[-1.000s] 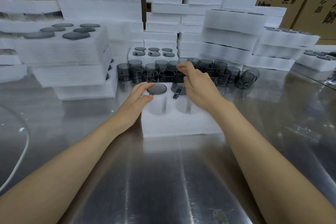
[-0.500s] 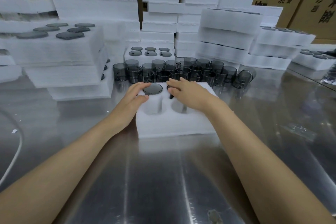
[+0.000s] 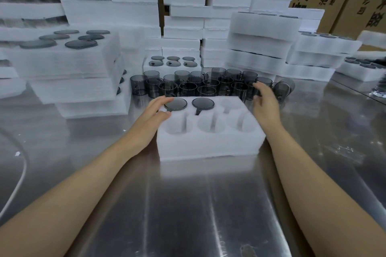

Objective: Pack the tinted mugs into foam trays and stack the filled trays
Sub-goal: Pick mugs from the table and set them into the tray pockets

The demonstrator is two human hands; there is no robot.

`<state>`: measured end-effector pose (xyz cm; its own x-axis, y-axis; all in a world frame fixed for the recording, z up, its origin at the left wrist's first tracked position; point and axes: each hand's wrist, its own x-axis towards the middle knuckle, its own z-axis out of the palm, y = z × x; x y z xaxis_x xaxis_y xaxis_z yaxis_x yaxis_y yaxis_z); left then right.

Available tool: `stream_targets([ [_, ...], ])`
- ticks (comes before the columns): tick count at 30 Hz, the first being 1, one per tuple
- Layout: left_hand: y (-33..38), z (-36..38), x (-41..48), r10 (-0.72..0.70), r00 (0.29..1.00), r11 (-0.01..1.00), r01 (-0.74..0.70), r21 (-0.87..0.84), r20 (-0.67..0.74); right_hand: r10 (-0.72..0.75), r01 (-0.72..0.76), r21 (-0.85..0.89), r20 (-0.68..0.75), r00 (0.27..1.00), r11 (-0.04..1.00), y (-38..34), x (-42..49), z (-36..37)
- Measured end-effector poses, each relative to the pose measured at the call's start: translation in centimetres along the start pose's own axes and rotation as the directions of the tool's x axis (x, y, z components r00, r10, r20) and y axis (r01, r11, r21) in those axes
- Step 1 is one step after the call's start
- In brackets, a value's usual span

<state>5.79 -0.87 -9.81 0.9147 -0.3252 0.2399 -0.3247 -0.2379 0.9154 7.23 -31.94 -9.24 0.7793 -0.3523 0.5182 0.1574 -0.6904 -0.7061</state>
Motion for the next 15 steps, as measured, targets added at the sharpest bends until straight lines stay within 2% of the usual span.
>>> stream_targets([
  [3, -0.11, 0.03, 0.02, 0.013, 1.0, 1.0, -0.013, 0.004, -0.007, -0.056, 0.063, -0.025, 0.227, 0.972, 0.998, 0.02, 0.31, 0.61],
  [6, -0.11, 0.02, 0.03, 0.02, 1.0, 1.0, -0.02, 0.008, -0.005, 0.032, -0.054, 0.055, 0.345, 0.938, 0.997, -0.26, 0.71, 0.93],
  [11, 0.27, 0.05, -0.12, 0.006, 1.0, 1.0, -0.006, -0.008, 0.003, -0.079, 0.107, -0.103, 0.247, 0.966, 0.989, 0.53, 0.48, 0.79],
  [15, 0.23, -0.03, -0.15, 0.002, 1.0, 1.0, -0.002, -0.013, 0.003, -0.029, 0.038, -0.082, 0.106, 0.994, 0.996, -0.13, 0.25, 0.36],
])
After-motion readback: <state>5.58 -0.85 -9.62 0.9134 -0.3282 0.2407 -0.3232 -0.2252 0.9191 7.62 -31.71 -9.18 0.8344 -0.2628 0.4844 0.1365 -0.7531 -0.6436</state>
